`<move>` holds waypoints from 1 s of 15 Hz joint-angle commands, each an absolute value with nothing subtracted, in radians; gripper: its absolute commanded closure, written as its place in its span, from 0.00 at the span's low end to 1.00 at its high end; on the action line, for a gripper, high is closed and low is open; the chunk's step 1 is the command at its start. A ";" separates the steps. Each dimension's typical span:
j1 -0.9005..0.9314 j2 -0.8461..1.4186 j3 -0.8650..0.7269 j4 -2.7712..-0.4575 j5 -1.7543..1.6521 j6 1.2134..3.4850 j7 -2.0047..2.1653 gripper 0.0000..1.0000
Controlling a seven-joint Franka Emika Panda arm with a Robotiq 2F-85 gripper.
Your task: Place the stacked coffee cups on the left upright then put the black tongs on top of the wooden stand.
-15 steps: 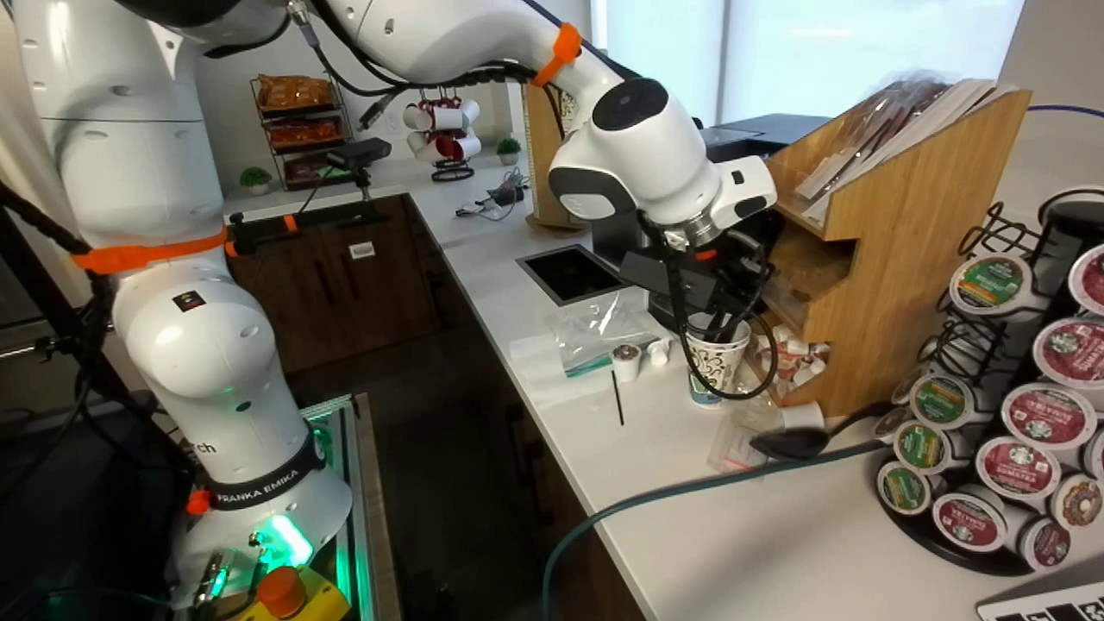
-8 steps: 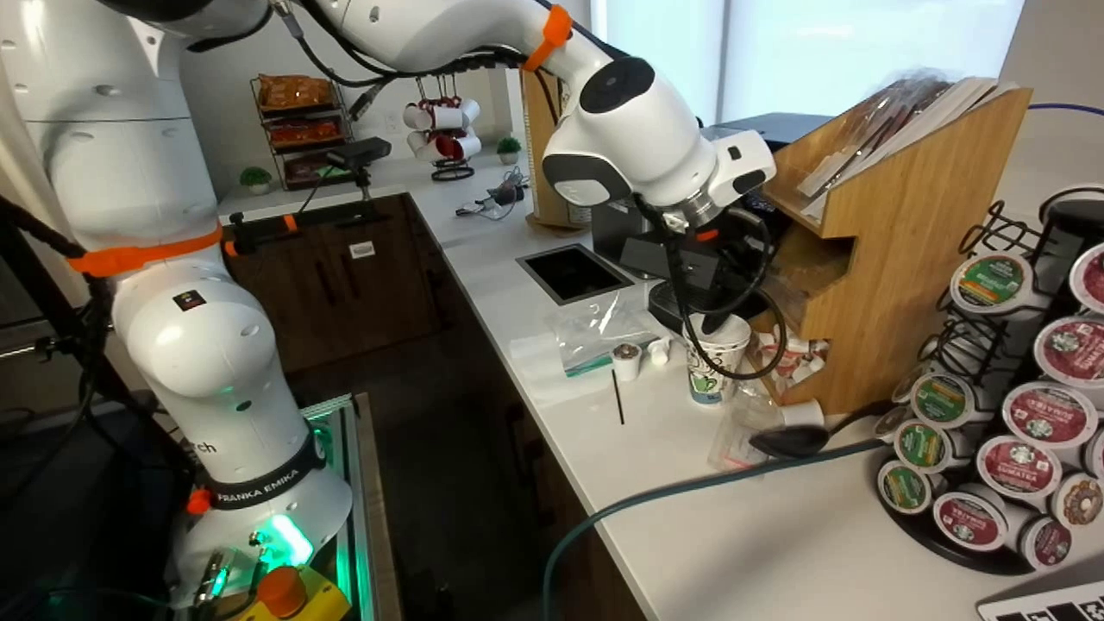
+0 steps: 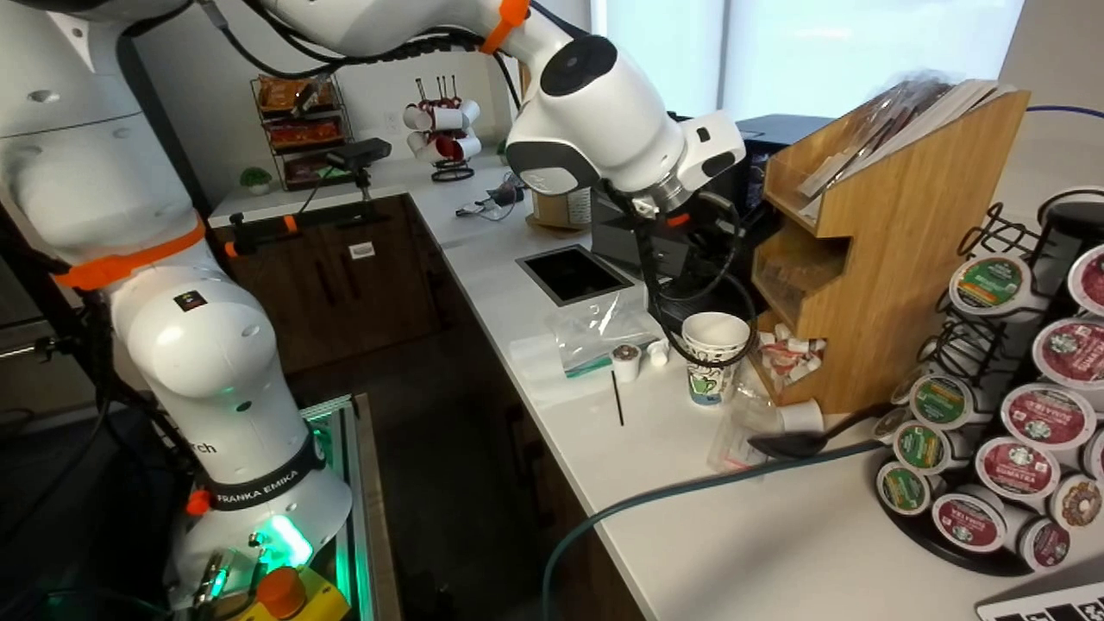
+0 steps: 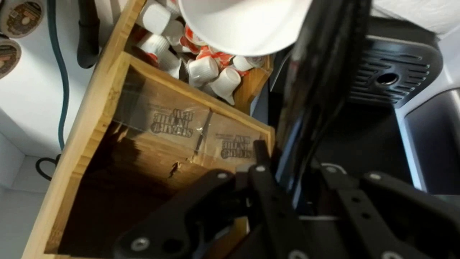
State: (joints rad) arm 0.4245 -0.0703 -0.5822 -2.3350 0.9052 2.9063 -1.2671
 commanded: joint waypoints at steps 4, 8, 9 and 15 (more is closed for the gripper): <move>0.311 -0.346 -0.492 -2.603 0.565 2.922 -1.063 0.94; 0.233 -0.545 -0.403 -2.684 0.493 2.955 -1.079 0.94; 0.221 -0.587 -0.380 -2.692 0.493 2.962 -1.077 0.94; 0.255 -0.690 -0.389 -2.605 0.527 2.991 -1.111 0.94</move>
